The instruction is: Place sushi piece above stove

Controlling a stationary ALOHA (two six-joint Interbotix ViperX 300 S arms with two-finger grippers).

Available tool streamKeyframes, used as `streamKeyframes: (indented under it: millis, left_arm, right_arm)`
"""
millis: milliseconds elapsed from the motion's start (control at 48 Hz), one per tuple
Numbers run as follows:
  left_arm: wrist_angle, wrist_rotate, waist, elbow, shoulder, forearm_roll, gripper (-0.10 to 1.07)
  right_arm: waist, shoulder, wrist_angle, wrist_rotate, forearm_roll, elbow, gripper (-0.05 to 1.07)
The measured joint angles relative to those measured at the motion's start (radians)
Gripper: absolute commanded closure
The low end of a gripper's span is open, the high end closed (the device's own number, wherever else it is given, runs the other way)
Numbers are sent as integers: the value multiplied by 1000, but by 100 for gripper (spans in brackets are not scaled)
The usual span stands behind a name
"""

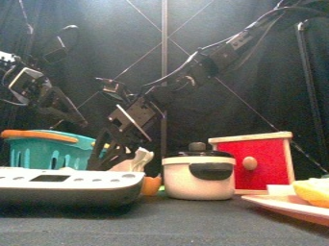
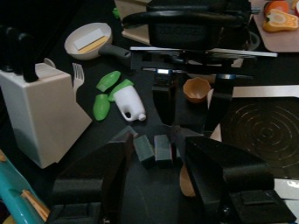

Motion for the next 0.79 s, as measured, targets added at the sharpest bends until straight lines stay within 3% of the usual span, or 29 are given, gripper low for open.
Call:
streamKeyframes:
  millis: [271,792]
  left_arm:
    - [71,0,0,3,-2,-6,17]
    - [74,0,5,15,-2,-6,17]
  right_arm:
    - [5,-37,9,2,2,31,23]
    - [3,-57,11,-5,-11,40,23]
